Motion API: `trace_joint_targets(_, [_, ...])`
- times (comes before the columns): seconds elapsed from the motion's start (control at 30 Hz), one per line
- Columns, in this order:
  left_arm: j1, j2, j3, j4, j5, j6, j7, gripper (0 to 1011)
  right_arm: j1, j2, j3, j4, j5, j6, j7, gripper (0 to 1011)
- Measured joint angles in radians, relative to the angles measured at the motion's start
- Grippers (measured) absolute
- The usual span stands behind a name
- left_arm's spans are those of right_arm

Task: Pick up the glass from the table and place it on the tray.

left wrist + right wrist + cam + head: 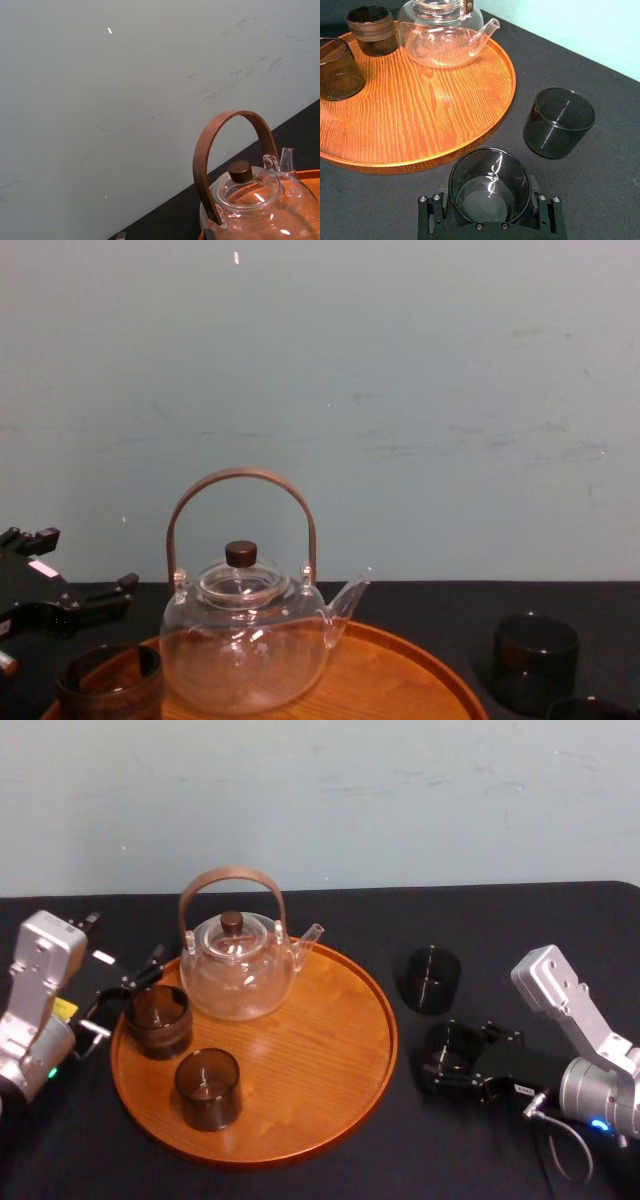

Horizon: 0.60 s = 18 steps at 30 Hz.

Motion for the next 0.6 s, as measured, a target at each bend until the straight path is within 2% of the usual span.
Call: trace_joint_targets(0.6, [0.0, 0.0, 0.0, 0.0, 0.0, 0.0, 0.0, 1001, -0.001, 0.008, 0.008, 0.0, 0.011, -0.002, 0.009, 905])
